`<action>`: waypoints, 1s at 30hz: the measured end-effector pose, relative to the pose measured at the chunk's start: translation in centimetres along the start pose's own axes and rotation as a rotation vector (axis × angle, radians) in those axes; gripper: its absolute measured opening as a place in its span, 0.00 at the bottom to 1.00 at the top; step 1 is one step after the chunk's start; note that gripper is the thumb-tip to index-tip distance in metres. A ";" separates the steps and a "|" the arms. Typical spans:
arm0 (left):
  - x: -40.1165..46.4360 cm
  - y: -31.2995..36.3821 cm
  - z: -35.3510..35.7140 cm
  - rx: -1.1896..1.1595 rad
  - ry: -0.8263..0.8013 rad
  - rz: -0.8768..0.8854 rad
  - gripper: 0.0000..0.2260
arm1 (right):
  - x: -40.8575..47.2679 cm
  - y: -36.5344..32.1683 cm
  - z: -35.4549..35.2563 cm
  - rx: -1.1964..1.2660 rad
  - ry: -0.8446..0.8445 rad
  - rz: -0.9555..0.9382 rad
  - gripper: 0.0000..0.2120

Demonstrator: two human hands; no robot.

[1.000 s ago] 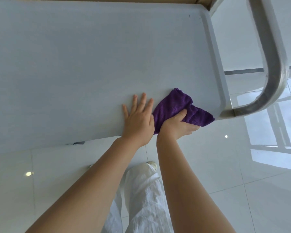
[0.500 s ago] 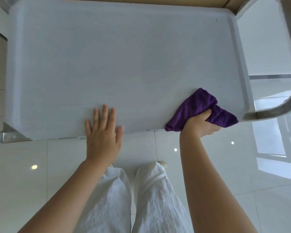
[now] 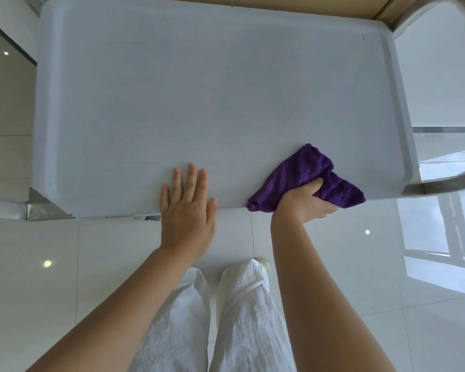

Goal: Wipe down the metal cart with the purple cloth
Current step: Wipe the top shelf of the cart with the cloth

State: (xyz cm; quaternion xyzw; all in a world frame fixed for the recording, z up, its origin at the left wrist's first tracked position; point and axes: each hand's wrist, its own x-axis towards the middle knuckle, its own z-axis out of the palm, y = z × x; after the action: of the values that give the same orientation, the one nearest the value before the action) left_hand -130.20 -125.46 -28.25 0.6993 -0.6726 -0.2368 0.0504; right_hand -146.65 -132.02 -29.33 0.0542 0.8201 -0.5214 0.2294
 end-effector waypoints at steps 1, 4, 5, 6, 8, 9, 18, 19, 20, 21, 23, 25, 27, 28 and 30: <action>-0.1 -0.3 -0.2 -0.026 0.003 0.006 0.30 | -0.5 0.3 0.1 -0.001 -0.009 0.006 0.29; -0.2 -1.2 -1.0 -0.083 -0.022 0.040 0.34 | -2.3 1.0 0.4 -0.001 -0.029 0.017 0.31; -0.2 -1.5 -1.3 -0.094 -0.034 0.051 0.34 | -2.9 1.3 0.5 0.006 -0.034 0.018 0.30; -0.2 -1.6 -1.6 -0.100 -0.045 0.060 0.35 | -3.5 1.5 0.6 0.011 -0.039 0.020 0.30; -0.2 -1.7 -2.1 -0.114 -0.065 0.077 0.36 | -4.8 2.0 0.8 0.010 -0.051 0.027 0.31; -0.2 -1.8 -2.3 -0.122 -0.075 0.086 0.36 | -5.4 2.3 1.0 0.010 -0.058 0.031 0.32; -0.4 -3.6 -3.9 -0.328 -0.153 0.177 0.27 | -12.4 4.8 1.6 -0.032 -0.116 0.030 0.33; -0.5 -3.9 -4.2 -0.395 -0.158 0.169 0.24 | -13.1 5.1 1.7 -0.031 -0.126 0.030 0.33; -0.7 -4.1 -4.5 -0.468 -0.142 0.150 0.23 | -13.8 5.3 1.7 -0.036 -0.139 0.035 0.33; -1.0 -4.5 -4.9 -0.529 -0.108 0.117 0.23 | -14.2 5.6 1.6 -0.042 -0.157 0.045 0.34; -1.8 -6.1 -5.4 -0.541 0.013 0.037 0.22 | -14.4 6.0 1.3 -0.047 -0.196 0.065 0.35; -2.7 -8.9 -5.4 -0.365 0.175 -0.015 0.21 | -14.2 6.1 1.1 -0.037 -0.218 0.076 0.34; -3.7 -11.9 -5.6 -0.213 0.209 -0.112 0.23 | -14.1 6.1 1.1 -0.021 -0.211 0.088 0.34; -4.1 -13.2 -5.8 -0.170 0.189 -0.143 0.24 | -14.2 6.0 1.1 -0.011 -0.206 0.091 0.34; -4.6 -14.5 -6.0 -0.141 0.151 -0.145 0.27 | -14.4 6.1 1.3 -0.019 -0.198 0.091 0.33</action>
State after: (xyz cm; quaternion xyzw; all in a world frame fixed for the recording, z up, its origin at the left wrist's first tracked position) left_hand -114.47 -121.18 -27.33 0.7565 -0.5963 -0.2334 0.1327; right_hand -131.43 -128.21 -28.62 0.0377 0.7951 -0.5054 0.3331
